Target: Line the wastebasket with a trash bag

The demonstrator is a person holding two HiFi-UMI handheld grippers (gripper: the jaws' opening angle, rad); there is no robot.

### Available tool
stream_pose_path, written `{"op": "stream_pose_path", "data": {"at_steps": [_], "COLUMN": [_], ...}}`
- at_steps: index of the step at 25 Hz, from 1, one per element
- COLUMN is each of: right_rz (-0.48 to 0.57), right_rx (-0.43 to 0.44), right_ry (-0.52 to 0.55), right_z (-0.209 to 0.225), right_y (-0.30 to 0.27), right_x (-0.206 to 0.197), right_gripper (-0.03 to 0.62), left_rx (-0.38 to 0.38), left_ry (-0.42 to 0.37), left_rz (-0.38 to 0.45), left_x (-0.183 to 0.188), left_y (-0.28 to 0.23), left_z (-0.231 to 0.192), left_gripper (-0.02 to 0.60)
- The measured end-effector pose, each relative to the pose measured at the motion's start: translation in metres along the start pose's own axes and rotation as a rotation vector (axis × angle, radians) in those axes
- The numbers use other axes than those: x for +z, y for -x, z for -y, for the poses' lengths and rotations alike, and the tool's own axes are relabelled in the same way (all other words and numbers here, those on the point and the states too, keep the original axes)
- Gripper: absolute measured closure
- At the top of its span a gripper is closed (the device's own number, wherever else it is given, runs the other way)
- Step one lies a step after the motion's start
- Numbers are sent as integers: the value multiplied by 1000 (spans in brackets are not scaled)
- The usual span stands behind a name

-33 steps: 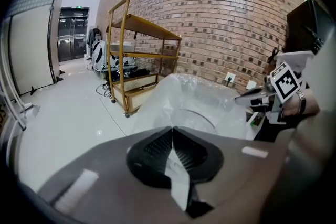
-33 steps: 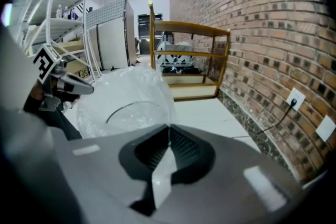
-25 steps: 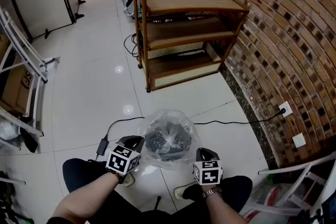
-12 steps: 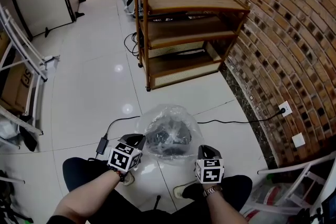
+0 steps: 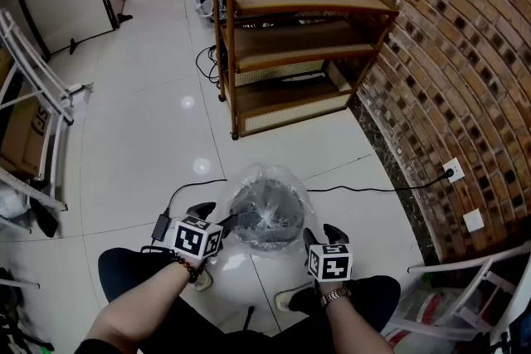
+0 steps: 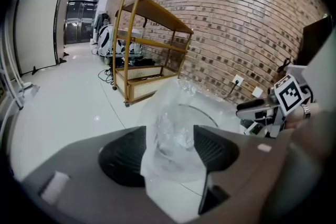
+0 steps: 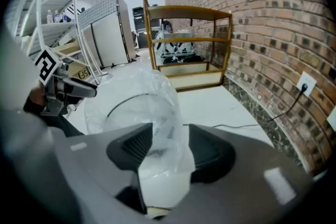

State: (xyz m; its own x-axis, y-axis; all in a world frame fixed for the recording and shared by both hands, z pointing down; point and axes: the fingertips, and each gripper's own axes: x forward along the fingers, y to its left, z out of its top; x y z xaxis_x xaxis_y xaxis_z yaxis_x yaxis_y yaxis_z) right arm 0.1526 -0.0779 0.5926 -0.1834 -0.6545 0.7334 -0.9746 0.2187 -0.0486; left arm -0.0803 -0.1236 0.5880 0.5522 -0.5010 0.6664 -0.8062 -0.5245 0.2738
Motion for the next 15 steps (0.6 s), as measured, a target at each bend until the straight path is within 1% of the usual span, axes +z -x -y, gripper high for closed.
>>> {"op": "stream_pose_path", "data": {"at_steps": [2,4,6,9,11,13,15], "right_rz": [10,6,-29,-127,-188,-238,-279], "right_rx": [2,11,40,117,161,187,204], "right_ry": [-5,-31,-94,-201,-234,-235,-206], "right_z": [-1,-2,-4,-16,-25,-33,-40], "right_y": [4,10,11,5,-1,-8,-13], "right_x": [3,-1,-13,-42,-58,-70,-80], "right_gripper": [388,388,388,388,388,388,388], "left_rx": [15,26,12,-31,-64,-97,-117], "left_ry": [3,22,84,211,259,269,244], "left_rz": [15,11,-23,-98,-145,-185,-226], "left_x": [3,-1,-13,-38,-53,-64,-74], "left_y": [4,7,8,5,2,-2,-5], "left_z": [-3,-5,-5,-3,0,6,10], "left_gripper": [318,318,318,318,318,318,319]}}
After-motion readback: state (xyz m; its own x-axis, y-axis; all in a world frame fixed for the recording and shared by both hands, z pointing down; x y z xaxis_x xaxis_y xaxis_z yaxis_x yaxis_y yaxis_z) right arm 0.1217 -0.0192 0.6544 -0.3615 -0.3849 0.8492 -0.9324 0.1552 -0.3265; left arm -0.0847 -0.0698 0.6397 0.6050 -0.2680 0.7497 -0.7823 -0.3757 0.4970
